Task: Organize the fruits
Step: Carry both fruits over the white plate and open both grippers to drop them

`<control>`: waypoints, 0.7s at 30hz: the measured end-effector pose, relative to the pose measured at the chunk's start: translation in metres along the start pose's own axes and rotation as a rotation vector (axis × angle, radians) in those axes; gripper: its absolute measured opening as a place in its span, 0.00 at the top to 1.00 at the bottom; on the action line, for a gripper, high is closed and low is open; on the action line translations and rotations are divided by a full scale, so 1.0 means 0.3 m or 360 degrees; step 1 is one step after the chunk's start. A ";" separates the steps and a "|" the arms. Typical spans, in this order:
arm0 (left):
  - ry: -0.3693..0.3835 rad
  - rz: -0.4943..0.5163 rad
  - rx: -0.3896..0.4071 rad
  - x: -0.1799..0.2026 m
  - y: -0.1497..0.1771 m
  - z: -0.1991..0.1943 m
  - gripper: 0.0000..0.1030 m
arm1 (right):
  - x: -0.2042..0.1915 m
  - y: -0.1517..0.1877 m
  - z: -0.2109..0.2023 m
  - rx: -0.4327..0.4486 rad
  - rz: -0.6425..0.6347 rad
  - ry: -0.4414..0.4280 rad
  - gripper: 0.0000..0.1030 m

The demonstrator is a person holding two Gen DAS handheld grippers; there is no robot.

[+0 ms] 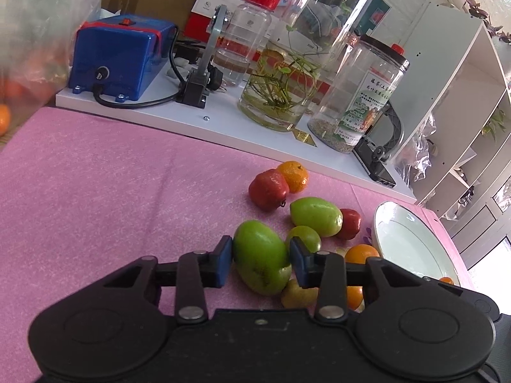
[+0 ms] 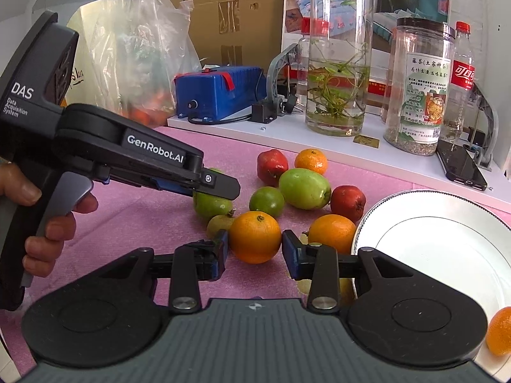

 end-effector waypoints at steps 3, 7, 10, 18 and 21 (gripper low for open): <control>-0.0020 0.0007 0.0007 0.002 0.008 -0.022 0.00 | -0.005 -0.004 -0.027 0.0027 -0.0003 0.0013 0.38; -0.0010 0.0017 0.0036 0.015 0.013 -0.065 0.00 | -0.005 -0.013 -0.076 0.0071 -0.0002 0.0036 0.38; 0.0011 0.0049 0.0069 0.043 0.007 -0.101 0.00 | 0.009 -0.018 -0.118 0.0110 0.0010 0.0068 0.38; 0.0174 0.0178 0.0119 0.215 -0.011 -0.160 0.00 | 0.130 -0.012 -0.269 0.0222 0.0087 0.0255 0.38; 0.0252 0.0219 0.0110 0.296 -0.009 -0.155 0.00 | 0.210 0.004 -0.331 0.0257 0.0148 0.0364 0.38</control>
Point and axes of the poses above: each gripper's, at about its wrist camera, not at the fingertips, and z roughly the way its jaws point, x to its right, y to its underside, the point moved 8 cm from there along z, roughly the way its jaws point, and after that the axes turned 12 degrees about -y, right-handed, at the moved point
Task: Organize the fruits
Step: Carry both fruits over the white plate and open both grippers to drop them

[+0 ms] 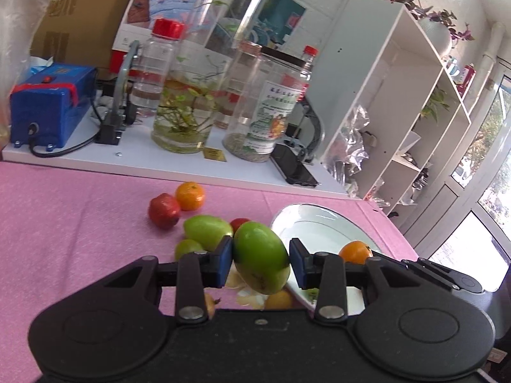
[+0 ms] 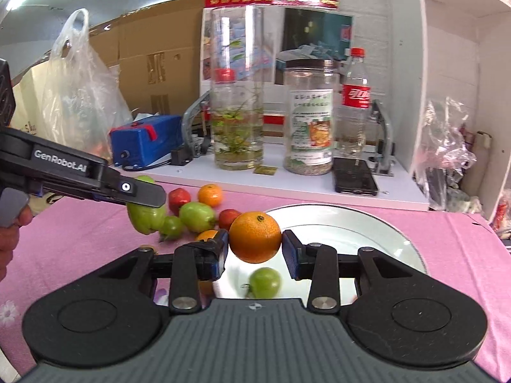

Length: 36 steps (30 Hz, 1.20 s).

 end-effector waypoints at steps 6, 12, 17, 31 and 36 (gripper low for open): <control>0.0108 0.0087 -0.0036 0.147 0.007 0.063 0.00 | 0.147 0.014 -0.047 0.0040 0.0111 0.0158 0.38; 0.0125 0.0119 -0.0100 0.211 0.009 0.161 0.00 | 0.224 0.040 -0.049 0.0032 0.0154 0.0220 0.37; 0.0107 0.0136 -0.0140 0.221 0.004 0.228 0.00 | 0.257 0.061 -0.024 -0.0007 0.0181 0.0225 0.37; 0.0074 0.0190 -0.0232 0.228 0.028 0.330 0.00 | 0.292 0.089 0.026 -0.0088 0.0207 0.0215 0.37; 0.0070 0.0191 -0.0248 0.223 0.033 0.342 0.00 | 0.296 0.094 0.035 -0.0109 0.0210 0.0218 0.37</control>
Point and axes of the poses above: each gripper's, at about its wrist camera, not at the fingertips, and z roughly the way its jaws point, x to its right, y to its underside, the point moved 8 cm from there along z, roughly the way its jaws point, and after that the axes turned 12 degrees about -y, right-handed, at the moved point
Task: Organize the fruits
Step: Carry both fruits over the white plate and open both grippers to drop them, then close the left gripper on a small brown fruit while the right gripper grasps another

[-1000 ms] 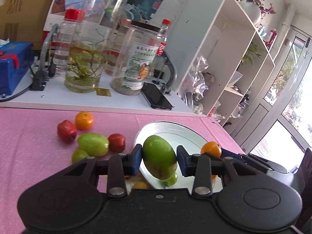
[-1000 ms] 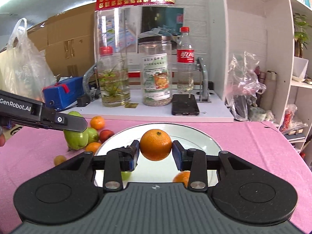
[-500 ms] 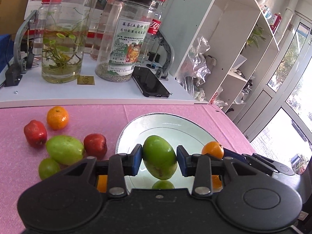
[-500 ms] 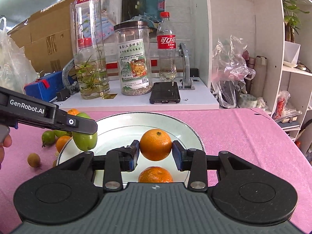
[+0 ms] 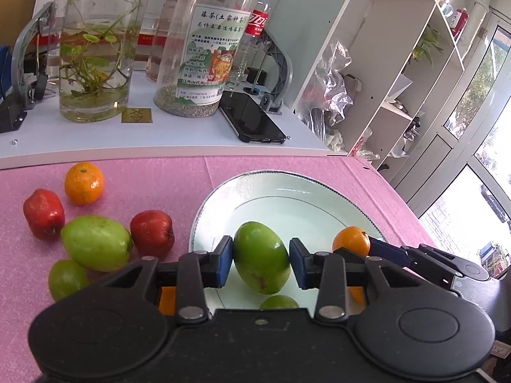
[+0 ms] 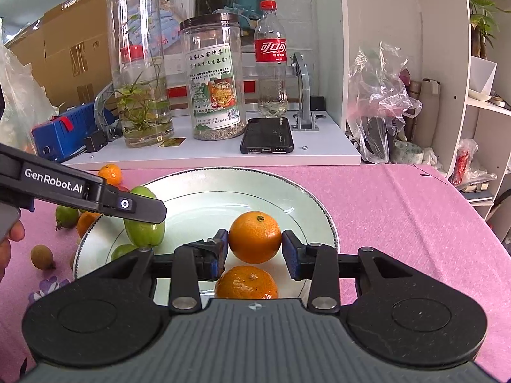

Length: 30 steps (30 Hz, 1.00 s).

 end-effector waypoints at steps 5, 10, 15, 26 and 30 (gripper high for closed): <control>0.0001 0.0000 0.0003 0.001 -0.002 0.005 0.00 | 0.001 0.003 0.006 -0.0015 0.0002 0.0007 0.37; -0.0012 0.0005 0.0012 0.001 -0.003 0.001 0.00 | 0.001 0.003 0.006 -0.0007 -0.0001 0.0014 0.37; -0.0033 0.0006 0.0051 -0.007 -0.008 -0.028 0.00 | -0.007 0.004 -0.002 0.0004 -0.0038 0.0015 0.35; -0.0144 -0.0023 0.0196 -0.043 0.021 -0.184 0.00 | -0.056 0.000 -0.045 0.0063 -0.0137 0.0006 0.00; -0.0221 -0.0023 0.0187 -0.074 0.057 -0.218 0.00 | -0.077 0.011 -0.046 0.0048 -0.0133 -0.0008 0.00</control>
Point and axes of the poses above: each gripper's, at about its wrist camera, not at the fingertips, and z roughly the way its jaws point, x to its right, y to its underside, the point moved 8 cm from there along z, roughly the way its jaws point, and after that the axes turned 12 degrees about -y, right-handed, at the moved point
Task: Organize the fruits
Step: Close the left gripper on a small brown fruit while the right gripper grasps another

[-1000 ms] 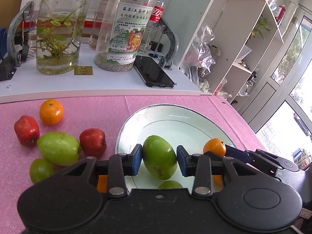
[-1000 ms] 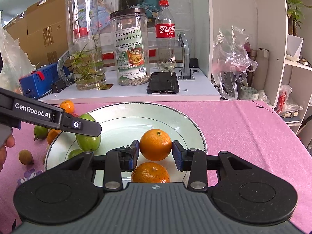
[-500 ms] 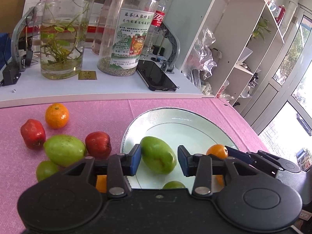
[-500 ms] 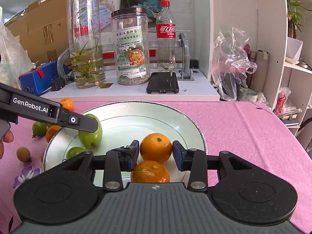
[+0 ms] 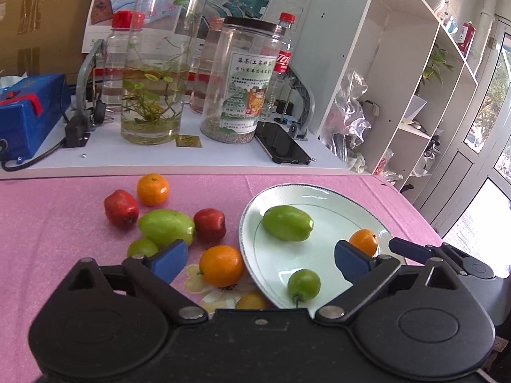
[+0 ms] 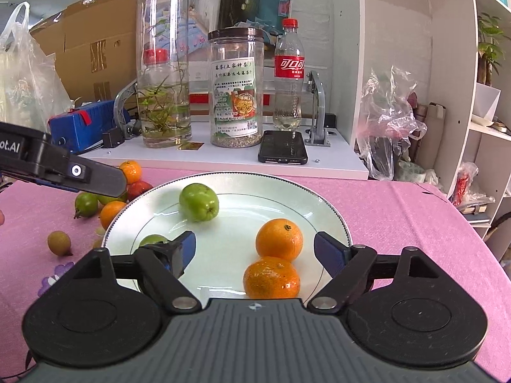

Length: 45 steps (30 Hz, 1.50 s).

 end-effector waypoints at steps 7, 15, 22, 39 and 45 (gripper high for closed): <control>-0.0090 -0.0003 -0.0008 -0.072 0.069 -0.053 0.00 | -0.044 0.015 -0.022 -0.0006 -0.0014 -0.0019 0.00; -0.0185 -0.0007 0.0006 -0.148 0.115 -0.107 0.00 | -0.116 -0.011 -0.059 0.0049 -0.0046 -0.0071 0.00; -0.0196 -0.0003 0.0015 -0.184 0.151 -0.134 0.00 | -0.244 -0.009 -0.072 0.0019 -0.0114 -0.0239 0.00; -0.0077 0.0079 -0.0048 -0.159 0.175 -0.049 0.00 | -0.391 0.077 -0.006 -0.0192 -0.0028 -0.0326 0.41; -0.0032 0.0036 -0.0055 -0.191 0.175 -0.043 0.00 | -0.385 0.078 0.034 -0.0197 0.0056 -0.0171 0.44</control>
Point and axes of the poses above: each gripper's, at about its wrist camera, not at the fingertips, and z roughly the way its jaws point, x to its right, y to its underside, the point moved 8 cm from there along z, roughly the way its jaws point, and after that the axes turned 12 degrees about -y, right-handed, at the moved point
